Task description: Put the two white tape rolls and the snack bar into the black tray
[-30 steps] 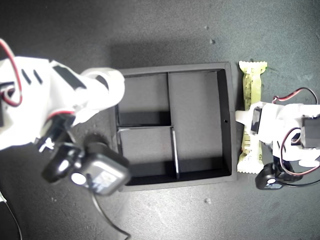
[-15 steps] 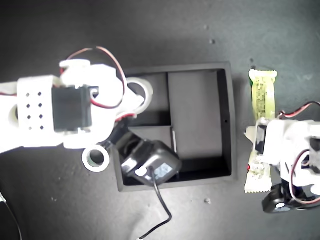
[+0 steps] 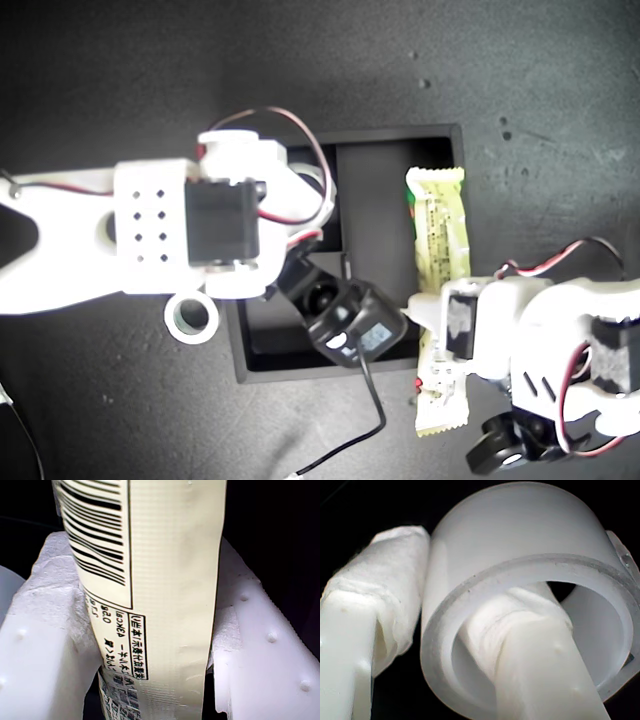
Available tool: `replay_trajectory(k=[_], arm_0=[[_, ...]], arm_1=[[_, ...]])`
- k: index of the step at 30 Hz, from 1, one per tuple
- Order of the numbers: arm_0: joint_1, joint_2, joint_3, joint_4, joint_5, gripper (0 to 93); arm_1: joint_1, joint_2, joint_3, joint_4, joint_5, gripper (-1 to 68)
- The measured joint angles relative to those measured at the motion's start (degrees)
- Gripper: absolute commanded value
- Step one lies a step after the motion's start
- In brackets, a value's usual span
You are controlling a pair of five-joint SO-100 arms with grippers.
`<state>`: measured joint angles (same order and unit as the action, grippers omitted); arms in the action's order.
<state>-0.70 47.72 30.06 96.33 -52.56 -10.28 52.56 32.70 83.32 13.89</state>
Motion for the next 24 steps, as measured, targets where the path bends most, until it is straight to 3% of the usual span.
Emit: replay_trajectory(k=[4, 12, 17, 24], arm_0=[[0.4, -9.1, -17.4, 6.8, -0.7, 1.1], [0.6, -8.9, -14.3, 7.7, -3.9, 11.2], [0.5, -2.9, -4.8, 7.8, -5.7, 14.9], [0.4, 15.9, 12.0, 7.8, -7.0, 16.1]], arm_1=[[0.2, 0.0, 0.0, -0.1, 0.0, 9.0], [-0.8, 0.0, 0.0, 2.4, 0.0, 16.7], [-0.4, 0.0, -0.1, 5.4, 0.0, 16.7], [0.6, 0.0, -8.8, 17.0, 0.0, 15.9]])
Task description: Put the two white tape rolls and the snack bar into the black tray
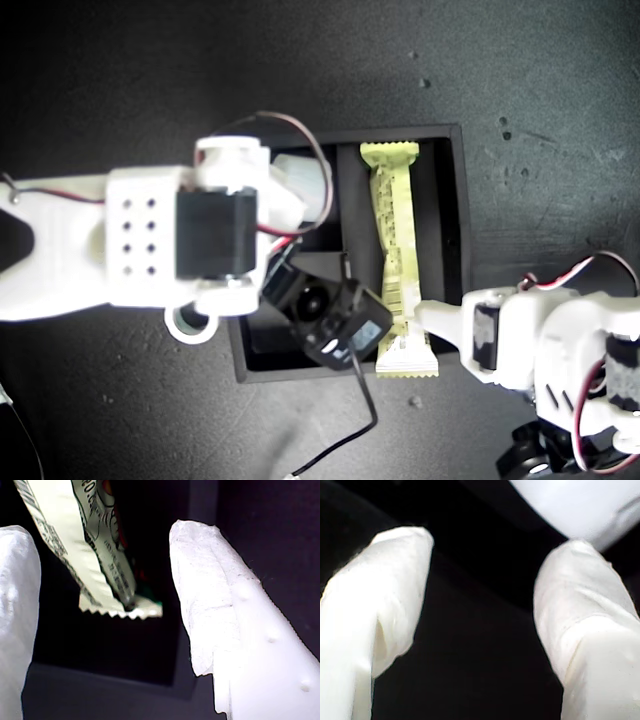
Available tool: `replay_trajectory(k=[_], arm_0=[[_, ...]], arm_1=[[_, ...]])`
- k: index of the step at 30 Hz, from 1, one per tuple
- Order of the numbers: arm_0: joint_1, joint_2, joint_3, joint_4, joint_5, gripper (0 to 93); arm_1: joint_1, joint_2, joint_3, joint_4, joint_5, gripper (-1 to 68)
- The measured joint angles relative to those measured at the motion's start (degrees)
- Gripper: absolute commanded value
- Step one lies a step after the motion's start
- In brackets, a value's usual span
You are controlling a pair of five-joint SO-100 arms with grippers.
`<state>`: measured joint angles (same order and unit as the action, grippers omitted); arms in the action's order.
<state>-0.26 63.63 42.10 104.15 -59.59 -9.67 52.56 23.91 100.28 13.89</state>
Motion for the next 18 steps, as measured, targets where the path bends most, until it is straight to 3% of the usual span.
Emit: replay_trajectory(k=[5, 10, 13, 18], arm_0=[[-0.4, 20.0, 13.9, 0.0, -1.8, 15.9], [7.3, 33.4, 25.4, -1.0, -8.5, 15.8], [13.0, 38.2, 35.6, -8.6, -13.7, 15.7], [18.6, 42.9, 54.5, -25.9, -20.7, 15.7]], arm_1=[[4.7, 2.2, -1.8, 2.4, 0.0, 16.1], [11.7, 12.9, 2.1, 2.6, 0.0, 15.5], [17.1, 20.3, 6.9, 2.6, 0.3, 15.0], [20.4, 30.9, 16.6, 2.6, 5.2, 13.1]])
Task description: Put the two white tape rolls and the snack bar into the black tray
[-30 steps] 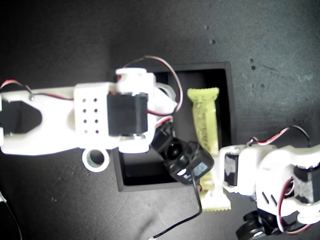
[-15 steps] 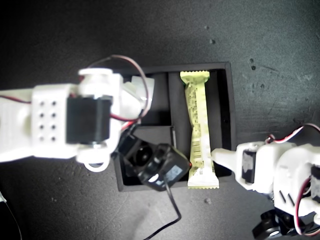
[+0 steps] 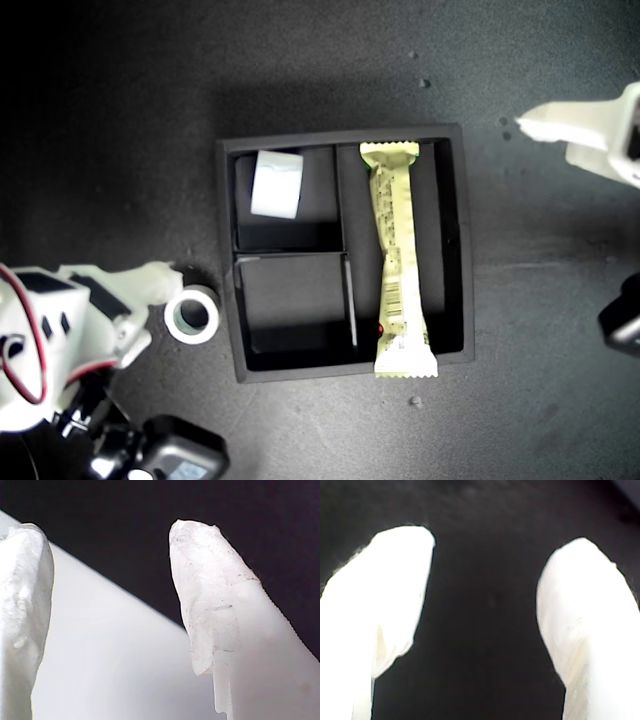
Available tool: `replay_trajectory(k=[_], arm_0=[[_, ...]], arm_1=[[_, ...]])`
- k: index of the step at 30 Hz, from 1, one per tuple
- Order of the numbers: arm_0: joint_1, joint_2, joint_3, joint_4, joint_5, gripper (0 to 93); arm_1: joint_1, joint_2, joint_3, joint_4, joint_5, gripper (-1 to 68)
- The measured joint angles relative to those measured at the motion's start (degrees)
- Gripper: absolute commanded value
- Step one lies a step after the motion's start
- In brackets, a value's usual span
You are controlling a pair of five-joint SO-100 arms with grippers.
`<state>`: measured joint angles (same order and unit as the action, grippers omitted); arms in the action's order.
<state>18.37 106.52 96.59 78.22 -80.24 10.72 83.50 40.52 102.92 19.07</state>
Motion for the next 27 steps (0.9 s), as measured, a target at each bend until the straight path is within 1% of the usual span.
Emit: replay_trajectory(k=[3, 6, 8, 13, 17, 19, 23, 27], arm_0=[[3.9, 0.7, 8.4, -9.8, -3.0, 15.6], [5.1, 0.8, 14.8, -18.0, -4.4, 15.6], [4.7, 0.8, 17.5, -22.2, -4.8, 15.6], [6.0, 0.6, 18.5, -26.0, -4.8, 15.5], [5.8, -0.1, 19.4, -28.1, -5.9, 15.4], [5.7, -1.0, 19.9, -29.3, -6.7, 15.3], [7.3, -2.2, 21.2, -31.8, -7.5, 15.2], [7.2, -2.6, 22.4, -33.3, -8.4, 15.2]], arm_1=[[0.4, 7.1, 7.0, 0.0, 3.7, 12.6], [1.1, 14.2, 13.1, 0.0, 7.8, 12.0], [0.5, 17.7, 16.3, 0.0, 10.4, 11.6], [-1.6, 21.7, 24.2, -0.4, 15.7, 10.8], [-3.2, 22.9, 27.9, -1.3, 18.2, 9.2], [-3.2, 23.6, 29.4, -1.9, 19.1, 7.2], [-2.1, 24.4, 30.1, -2.5, 20.0, 5.8], [-2.2, 24.4, 30.1, -2.5, 20.3, 5.3]])
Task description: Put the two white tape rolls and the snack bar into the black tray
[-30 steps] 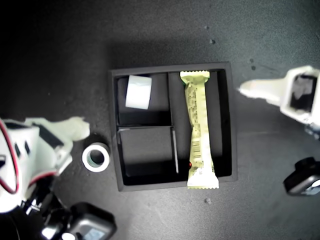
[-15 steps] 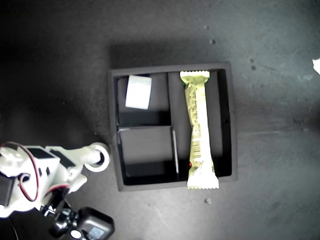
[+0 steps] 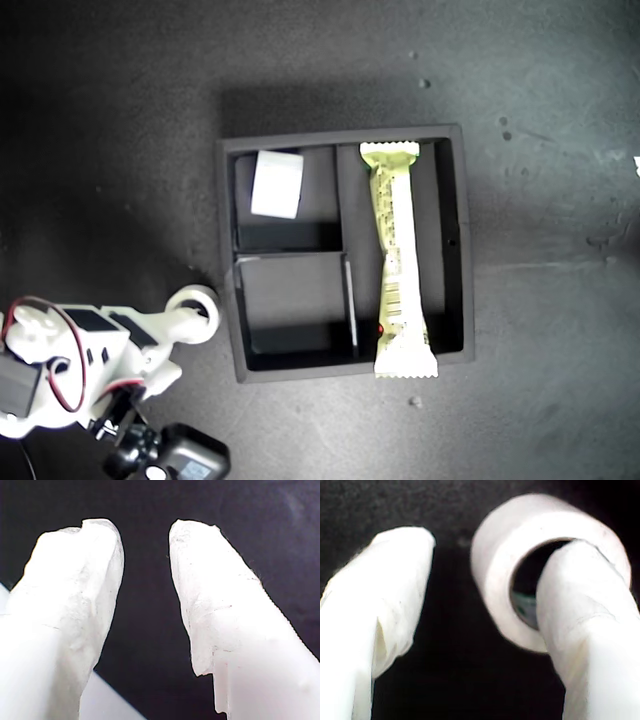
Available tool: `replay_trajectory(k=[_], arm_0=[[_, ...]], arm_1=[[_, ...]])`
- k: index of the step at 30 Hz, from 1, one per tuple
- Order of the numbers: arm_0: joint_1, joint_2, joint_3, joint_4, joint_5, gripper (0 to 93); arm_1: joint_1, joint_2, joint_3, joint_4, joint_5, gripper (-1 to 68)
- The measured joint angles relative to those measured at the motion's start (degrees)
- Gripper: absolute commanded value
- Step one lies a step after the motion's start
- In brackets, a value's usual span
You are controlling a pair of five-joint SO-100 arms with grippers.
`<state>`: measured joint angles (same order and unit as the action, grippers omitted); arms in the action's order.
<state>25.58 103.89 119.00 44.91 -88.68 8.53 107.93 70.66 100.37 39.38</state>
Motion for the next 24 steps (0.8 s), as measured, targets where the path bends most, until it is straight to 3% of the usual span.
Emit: replay_trajectory(k=[13, 18, 24], arm_0=[[-0.1, -4.2, 0.5, -2.1, -1.1, 14.6], [-0.2, -7.6, 0.7, -2.4, -2.3, 6.5], [-3.6, -10.5, 1.3, -3.5, -2.5, 0.0]], arm_1=[[0.4, 1.1, 0.0, 0.1, 0.7, 5.1], [0.3, 2.7, 0.6, 0.5, 2.2, 0.0], [-0.1, 12.0, 6.9, 0.9, 7.9, -0.1]])
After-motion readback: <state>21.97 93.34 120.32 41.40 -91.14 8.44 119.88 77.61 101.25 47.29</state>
